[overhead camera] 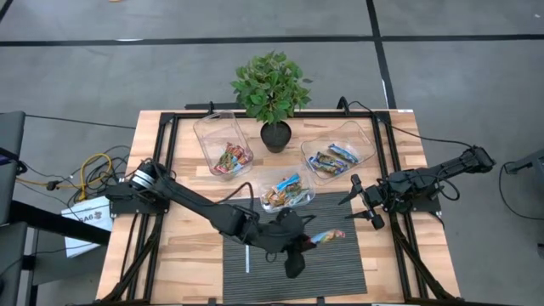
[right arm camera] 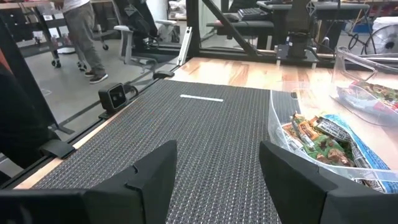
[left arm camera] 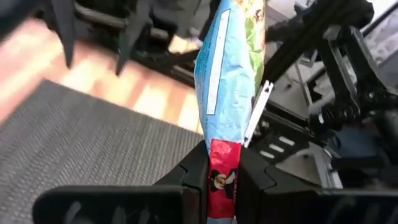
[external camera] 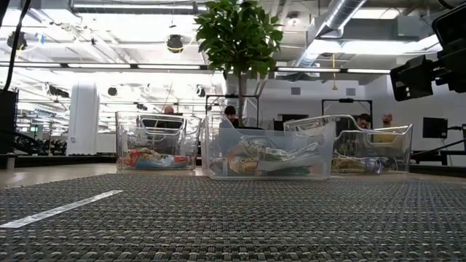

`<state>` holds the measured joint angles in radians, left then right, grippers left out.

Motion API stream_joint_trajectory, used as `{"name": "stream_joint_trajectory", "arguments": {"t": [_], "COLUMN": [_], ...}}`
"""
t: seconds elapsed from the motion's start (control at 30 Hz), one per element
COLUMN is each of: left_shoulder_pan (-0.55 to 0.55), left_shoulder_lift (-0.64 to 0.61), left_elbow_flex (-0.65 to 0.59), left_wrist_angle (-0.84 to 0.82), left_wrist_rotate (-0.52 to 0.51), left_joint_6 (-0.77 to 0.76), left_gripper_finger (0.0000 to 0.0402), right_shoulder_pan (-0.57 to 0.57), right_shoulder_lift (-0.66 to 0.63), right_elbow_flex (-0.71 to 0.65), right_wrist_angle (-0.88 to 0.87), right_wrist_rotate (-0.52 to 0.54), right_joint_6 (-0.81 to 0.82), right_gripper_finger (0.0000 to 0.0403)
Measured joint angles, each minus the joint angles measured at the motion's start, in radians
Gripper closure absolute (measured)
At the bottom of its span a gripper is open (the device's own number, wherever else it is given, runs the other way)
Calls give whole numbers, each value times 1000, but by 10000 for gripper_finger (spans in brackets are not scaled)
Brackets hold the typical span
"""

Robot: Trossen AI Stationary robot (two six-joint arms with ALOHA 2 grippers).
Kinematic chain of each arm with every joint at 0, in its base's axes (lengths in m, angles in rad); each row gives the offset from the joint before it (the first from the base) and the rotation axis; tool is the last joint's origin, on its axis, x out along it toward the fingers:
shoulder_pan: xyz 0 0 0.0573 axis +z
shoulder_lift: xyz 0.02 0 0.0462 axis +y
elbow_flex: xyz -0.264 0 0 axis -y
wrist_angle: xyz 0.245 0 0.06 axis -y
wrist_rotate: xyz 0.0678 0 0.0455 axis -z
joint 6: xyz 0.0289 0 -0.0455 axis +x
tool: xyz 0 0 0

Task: Pick and place Granola Bars by type
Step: Put the red granola bar into the left transparent bin

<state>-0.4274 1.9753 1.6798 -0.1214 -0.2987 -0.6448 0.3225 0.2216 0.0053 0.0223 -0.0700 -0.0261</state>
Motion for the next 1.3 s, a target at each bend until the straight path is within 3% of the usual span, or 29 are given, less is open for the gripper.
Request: {"name": "stream_joint_trajectory", "arguments": {"t": [0.57, 0.87, 1.3], "left_shoulder_pan": [45, 92, 178], "left_shoulder_lift": [-60, -285, -802], "left_elbow_flex": [-34, -329, -803], "left_wrist_angle": [-81, -52, -125], "left_wrist_rotate": [-15, -17, -15], "left_joint_6": [49, 60, 103], "left_gripper_finger": [363, 363, 363], "right_shoulder_pan": [0, 0, 0], "right_shoulder_lift": [0, 0, 0], "right_elbow_flex": [0, 0, 0], "right_wrist_angle": [0, 3, 7], "right_wrist_rotate": [0, 0, 0], "right_joint_6": [0, 0, 0], "right_gripper_finger": [182, 182, 182]}}
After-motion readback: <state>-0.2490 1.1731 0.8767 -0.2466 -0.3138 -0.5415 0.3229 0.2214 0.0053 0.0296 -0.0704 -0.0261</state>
